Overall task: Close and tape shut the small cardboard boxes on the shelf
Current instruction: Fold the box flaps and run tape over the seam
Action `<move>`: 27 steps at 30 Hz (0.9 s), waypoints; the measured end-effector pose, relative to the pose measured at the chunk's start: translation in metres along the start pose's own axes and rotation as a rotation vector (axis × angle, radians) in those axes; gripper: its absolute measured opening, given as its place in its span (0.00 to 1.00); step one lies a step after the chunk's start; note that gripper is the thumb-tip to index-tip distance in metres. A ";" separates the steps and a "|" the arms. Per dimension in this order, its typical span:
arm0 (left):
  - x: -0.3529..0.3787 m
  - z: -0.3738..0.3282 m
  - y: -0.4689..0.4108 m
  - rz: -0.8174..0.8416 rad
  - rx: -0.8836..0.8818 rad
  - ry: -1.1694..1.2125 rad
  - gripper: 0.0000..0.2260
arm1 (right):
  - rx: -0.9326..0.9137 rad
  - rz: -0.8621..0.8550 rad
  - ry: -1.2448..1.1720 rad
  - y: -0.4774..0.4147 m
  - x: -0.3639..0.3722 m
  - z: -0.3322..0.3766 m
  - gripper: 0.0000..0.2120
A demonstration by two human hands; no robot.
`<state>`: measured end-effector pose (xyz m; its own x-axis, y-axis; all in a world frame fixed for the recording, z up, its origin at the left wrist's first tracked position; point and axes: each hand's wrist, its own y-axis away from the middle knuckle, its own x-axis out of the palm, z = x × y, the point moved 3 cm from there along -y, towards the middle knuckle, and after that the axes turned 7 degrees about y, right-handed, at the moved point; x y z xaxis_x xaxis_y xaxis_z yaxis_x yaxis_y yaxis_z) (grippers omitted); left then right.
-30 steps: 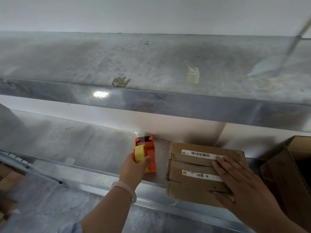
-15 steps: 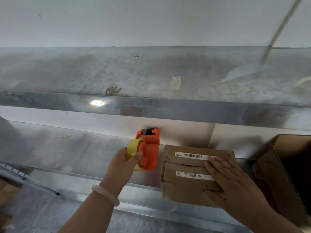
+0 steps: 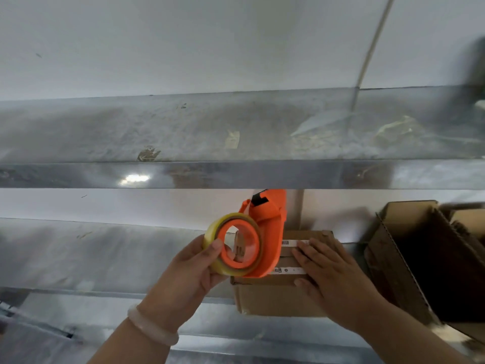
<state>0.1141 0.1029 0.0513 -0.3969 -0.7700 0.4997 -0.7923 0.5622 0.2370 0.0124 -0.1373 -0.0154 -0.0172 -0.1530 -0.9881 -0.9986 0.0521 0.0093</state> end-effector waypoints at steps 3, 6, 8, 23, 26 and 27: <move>0.018 0.023 -0.001 0.082 -0.083 0.140 0.30 | -0.009 -0.017 -0.120 0.001 -0.005 0.003 0.41; 0.031 0.039 -0.004 0.112 -0.137 0.245 0.35 | 0.050 -0.069 -0.488 -0.001 -0.015 0.001 0.37; 0.035 0.046 -0.007 0.135 -0.162 0.295 0.38 | 0.184 -0.166 -0.879 0.003 -0.030 -0.003 0.25; 0.058 0.058 -0.010 0.375 -0.219 0.400 0.29 | 0.348 0.065 -2.277 0.017 -0.035 0.027 0.33; 0.059 0.058 -0.010 0.422 -0.276 0.392 0.25 | 0.338 0.045 -2.346 0.019 -0.042 0.030 0.30; 0.059 0.057 -0.010 0.428 -0.291 0.381 0.25 | 0.339 0.041 -2.361 0.020 -0.040 0.030 0.29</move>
<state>0.0722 0.0343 0.0310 -0.4152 -0.3287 0.8483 -0.4210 0.8960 0.1411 -0.0053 -0.1007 0.0202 0.2766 0.7679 0.5777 -0.9556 0.1562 0.2499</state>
